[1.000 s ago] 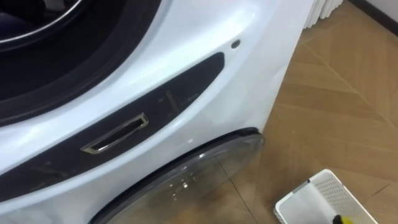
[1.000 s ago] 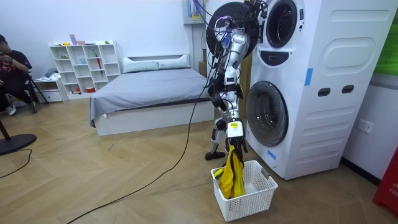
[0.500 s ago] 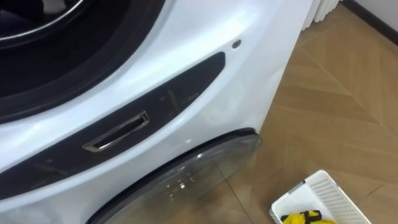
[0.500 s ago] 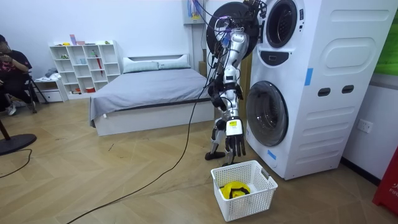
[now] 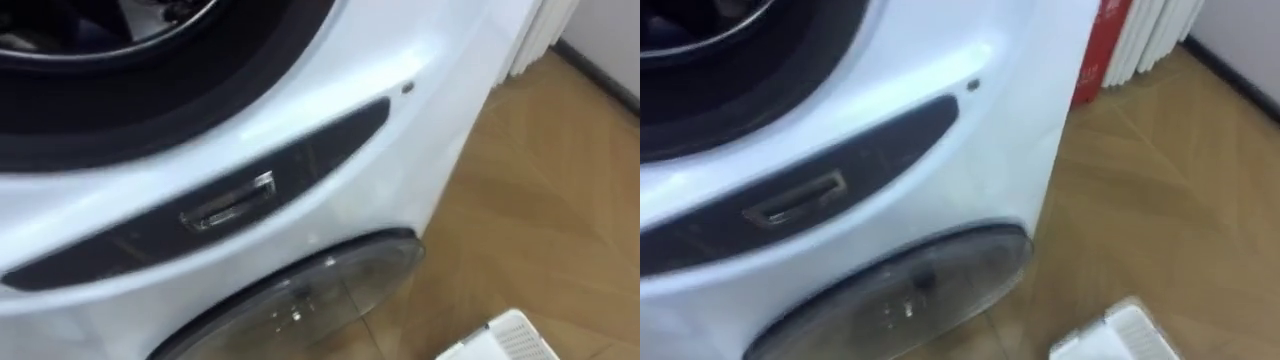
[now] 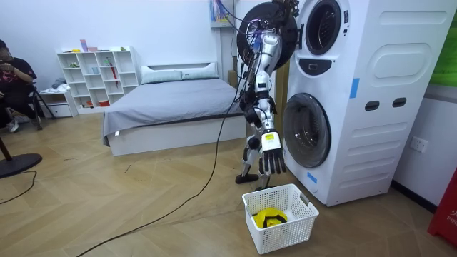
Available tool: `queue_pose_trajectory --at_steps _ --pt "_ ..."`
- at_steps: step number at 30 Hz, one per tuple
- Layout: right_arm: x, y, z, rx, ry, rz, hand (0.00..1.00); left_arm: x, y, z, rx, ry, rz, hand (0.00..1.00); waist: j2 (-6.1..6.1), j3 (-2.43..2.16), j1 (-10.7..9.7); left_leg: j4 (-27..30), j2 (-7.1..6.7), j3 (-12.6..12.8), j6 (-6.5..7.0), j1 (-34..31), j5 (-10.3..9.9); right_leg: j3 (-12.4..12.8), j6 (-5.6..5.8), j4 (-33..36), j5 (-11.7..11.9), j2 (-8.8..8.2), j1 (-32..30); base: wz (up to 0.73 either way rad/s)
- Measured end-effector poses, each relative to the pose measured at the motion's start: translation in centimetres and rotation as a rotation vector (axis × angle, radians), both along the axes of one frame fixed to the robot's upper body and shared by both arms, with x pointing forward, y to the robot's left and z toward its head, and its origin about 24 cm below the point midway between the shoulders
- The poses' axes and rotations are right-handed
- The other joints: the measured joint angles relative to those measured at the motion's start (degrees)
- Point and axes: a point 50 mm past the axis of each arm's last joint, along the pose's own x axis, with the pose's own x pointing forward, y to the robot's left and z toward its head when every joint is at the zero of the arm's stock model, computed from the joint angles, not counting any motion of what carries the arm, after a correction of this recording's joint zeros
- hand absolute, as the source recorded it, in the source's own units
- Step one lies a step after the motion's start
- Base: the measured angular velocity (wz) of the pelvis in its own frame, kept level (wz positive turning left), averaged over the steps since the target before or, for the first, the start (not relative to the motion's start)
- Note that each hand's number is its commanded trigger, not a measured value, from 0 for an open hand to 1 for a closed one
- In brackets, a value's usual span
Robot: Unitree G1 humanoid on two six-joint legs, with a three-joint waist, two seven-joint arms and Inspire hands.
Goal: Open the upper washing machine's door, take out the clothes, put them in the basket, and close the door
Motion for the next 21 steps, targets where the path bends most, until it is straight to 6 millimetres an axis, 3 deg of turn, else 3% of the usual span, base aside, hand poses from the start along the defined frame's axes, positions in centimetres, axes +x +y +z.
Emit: queue_pose_trajectory --at_steps 6,10,17,19,21 --pt "-1.2 4.0 -2.5 0.17 0.066 0.117 0.0 -0.7 -0.7 -0.4 -0.032 0.013 0.034 0.0 -1.25 -0.47 1.96 -4.48 0.88 -3.42 -1.7 7.33 1.31 -3.8 -1.9 -5.03 0.15 0.12 8.5 0.28" --pt "-1.7 6.5 -3.6 0.27 0.091 0.199 0.0 -1.7 -1.4 -0.9 -0.055 0.028 0.075 0.0 -1.18 -0.62 2.69 -6.39 2.12 -6.4 -2.77 12.04 1.89 -7.51 -3.37 -9.3 -0.11 0.2 15.18 0.45" --pt "-2.3 9.1 -4.6 0.372 0.144 0.305 0.0 -2.5 -2.2 -1.3 -0.096 0.042 0.118 0.0 -2.03 -0.39 5.42 -7.2 2.97 -9.41 -3.34 17.04 2.28 -12.03 -4.5 -12.98 -0.97 -0.36 22.87 0.41" --pt "-2.4 9.8 -4.9 0.399 0.151 0.316 0.0 -2.7 -2.3 -1.3 -0.099 0.051 0.12 0.0 -2.6 0.0 5.78 -7.38 3.08 -9.64 -3.4 18.0 2.31 -13.06 -4.56 -14.06 -1.11 -0.52 24.56 0.35" --pt "-2.4 10.1 -5.0 0.415 0.161 0.329 0.0 -3.1 -2.6 -1.5 -0.111 0.069 0.12 0.0 -2.86 -0.09 6.64 -7.57 3.1 -9.89 -3.4 18.82 2.31 -13.65 -4.56 -14.91 -1.12 -0.68 25.94 0.23"
